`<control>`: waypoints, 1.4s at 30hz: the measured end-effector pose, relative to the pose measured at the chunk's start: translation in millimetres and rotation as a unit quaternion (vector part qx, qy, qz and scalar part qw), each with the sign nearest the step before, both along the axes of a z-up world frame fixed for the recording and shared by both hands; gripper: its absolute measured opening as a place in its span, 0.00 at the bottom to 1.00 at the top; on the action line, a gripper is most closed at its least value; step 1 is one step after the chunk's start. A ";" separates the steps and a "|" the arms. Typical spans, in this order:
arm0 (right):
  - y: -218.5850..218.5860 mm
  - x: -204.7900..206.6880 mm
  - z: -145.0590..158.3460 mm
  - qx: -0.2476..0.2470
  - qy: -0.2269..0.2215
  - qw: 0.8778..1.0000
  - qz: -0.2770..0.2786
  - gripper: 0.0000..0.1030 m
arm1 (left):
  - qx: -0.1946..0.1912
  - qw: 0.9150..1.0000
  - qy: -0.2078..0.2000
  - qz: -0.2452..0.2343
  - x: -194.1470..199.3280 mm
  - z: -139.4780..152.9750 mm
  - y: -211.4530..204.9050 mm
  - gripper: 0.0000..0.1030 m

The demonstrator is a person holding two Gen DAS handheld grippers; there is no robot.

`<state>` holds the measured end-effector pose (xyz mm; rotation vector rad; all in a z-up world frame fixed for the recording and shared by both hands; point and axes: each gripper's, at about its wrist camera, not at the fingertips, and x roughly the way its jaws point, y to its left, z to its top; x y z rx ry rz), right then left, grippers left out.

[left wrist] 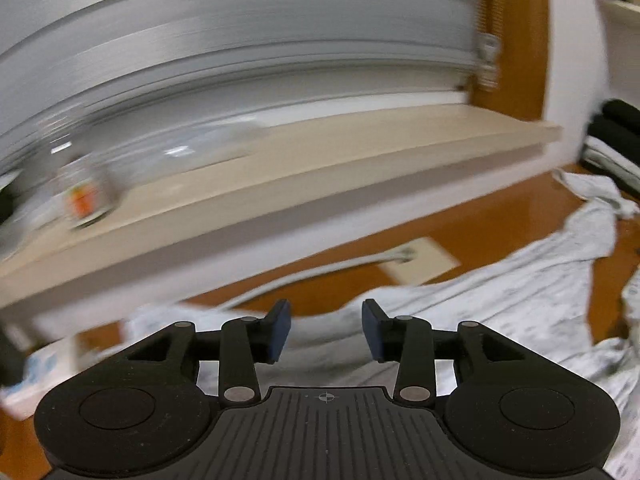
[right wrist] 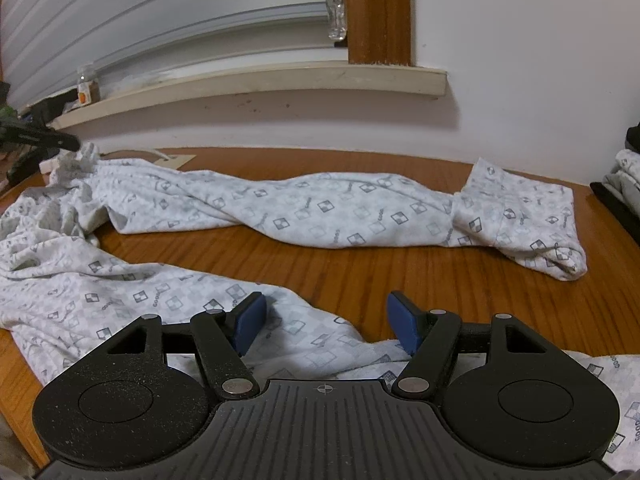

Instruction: Fold clothes

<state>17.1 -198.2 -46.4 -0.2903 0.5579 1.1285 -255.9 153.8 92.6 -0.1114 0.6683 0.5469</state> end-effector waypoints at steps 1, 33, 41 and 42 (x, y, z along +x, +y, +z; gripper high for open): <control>0.0 0.4 0.1 0.000 0.000 1.000 0.000 0.65 | -0.002 1.000 0.001 -0.013 12.4 -1.8 -5.0 0.42; 20.3 127.8 55.3 -0.029 -0.044 0.992 -0.112 0.05 | -0.065 0.986 -0.035 -0.151 121.7 -70.5 -36.6 0.56; -68.3 159.0 101.5 0.010 -0.103 0.940 -0.324 0.07 | -0.056 0.987 -0.033 -0.150 120.4 -70.5 -38.9 0.57; -71.8 162.0 95.0 -0.008 -0.101 0.937 -0.335 0.12 | -0.055 0.987 -0.032 -0.150 120.5 -70.7 -39.2 0.57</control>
